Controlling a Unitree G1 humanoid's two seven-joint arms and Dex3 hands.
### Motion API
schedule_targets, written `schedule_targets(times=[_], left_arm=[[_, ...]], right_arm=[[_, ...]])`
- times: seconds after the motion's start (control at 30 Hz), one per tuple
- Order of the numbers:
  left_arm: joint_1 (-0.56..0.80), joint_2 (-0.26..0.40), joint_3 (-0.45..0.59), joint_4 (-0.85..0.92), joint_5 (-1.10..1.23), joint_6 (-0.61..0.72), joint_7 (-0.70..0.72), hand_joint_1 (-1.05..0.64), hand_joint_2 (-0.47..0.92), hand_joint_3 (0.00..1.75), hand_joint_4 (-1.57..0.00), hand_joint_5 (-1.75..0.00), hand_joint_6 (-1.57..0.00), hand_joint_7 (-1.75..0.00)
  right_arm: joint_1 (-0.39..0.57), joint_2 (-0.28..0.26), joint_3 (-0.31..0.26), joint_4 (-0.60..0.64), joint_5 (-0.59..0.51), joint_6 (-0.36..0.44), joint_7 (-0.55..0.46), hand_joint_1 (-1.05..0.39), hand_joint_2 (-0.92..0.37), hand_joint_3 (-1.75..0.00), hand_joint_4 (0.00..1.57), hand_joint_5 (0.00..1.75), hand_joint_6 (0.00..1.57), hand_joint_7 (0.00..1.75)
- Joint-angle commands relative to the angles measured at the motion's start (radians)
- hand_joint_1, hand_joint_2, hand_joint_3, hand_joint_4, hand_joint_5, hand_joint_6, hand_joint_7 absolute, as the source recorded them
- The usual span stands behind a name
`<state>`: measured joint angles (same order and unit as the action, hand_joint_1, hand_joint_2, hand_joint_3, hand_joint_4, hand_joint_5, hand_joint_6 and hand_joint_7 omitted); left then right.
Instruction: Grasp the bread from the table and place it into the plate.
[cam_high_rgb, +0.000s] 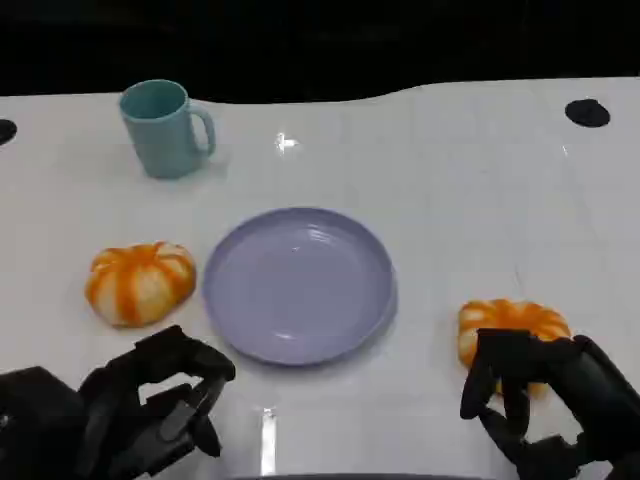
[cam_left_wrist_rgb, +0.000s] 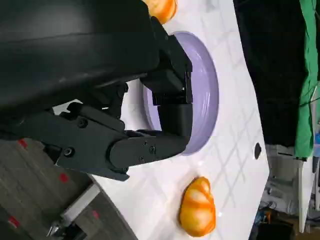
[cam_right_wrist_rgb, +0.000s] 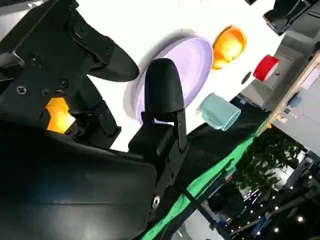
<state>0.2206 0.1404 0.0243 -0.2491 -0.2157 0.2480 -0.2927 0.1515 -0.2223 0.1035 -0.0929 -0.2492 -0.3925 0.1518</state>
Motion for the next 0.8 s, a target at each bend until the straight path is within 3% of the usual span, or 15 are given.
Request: schedule_targets(times=[0.03, 0.67, 0.8], left_arm=[[0.000, 0.018, 0.006, 0.007, -0.001, -0.002, -0.008, -0.45, 0.92, 0.45, -0.70, -1.75, -0.65, -1.37], [-0.003, 0.016, 0.009, 0.012, -0.008, -0.003, -0.010, -0.44, 0.92, 0.45, -0.70, -1.75, -0.64, -1.37], [-0.003, 0.018, 0.007, 0.015, -0.004, -0.011, -0.011, -0.44, 0.92, 0.45, -0.70, -1.75, -0.64, -1.36]], right_arm=[[-0.009, -0.008, -0.009, -0.004, 0.012, 0.011, -0.003, -0.12, -0.22, -1.40, 0.99, 1.75, 0.85, 1.36], [-0.014, -0.008, -0.008, -0.007, 0.014, 0.008, -0.004, -0.10, -0.19, -1.43, 0.98, 1.75, 0.85, 1.34], [-0.007, -0.002, -0.008, -0.033, 0.020, 0.043, 0.000, -0.08, -0.19, -1.45, 0.95, 1.75, 0.81, 1.30]])
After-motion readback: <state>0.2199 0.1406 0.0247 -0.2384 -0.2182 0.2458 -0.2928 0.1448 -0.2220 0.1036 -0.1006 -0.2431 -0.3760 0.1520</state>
